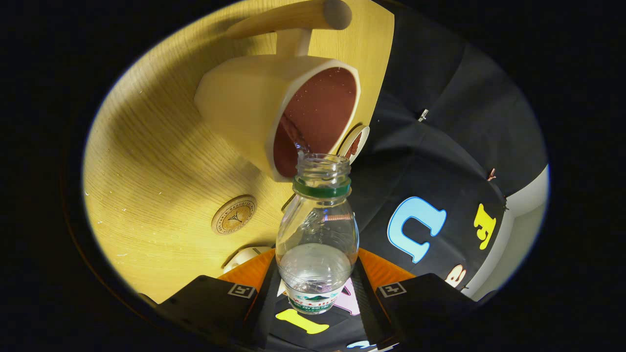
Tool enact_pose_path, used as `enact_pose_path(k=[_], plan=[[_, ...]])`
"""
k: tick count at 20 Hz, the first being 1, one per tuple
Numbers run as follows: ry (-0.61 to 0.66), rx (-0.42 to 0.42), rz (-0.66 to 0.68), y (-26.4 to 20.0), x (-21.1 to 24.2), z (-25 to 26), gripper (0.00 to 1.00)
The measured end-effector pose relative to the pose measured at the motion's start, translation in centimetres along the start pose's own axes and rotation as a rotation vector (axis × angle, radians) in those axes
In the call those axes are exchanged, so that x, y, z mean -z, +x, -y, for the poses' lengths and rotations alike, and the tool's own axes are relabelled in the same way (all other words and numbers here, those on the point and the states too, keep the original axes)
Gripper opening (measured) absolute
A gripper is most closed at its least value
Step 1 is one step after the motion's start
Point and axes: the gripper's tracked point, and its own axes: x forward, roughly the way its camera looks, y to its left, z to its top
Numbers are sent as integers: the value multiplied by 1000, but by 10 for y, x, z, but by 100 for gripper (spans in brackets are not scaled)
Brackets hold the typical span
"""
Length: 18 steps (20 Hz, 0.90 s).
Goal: Take the bottle from table, then pour the juice into the cup, finally place the bottle on the coaster
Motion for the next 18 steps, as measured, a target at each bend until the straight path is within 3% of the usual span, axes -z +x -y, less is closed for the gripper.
enact_pose_path(k=[18], plan=[[-62,69,9,-10,0,21,76]])
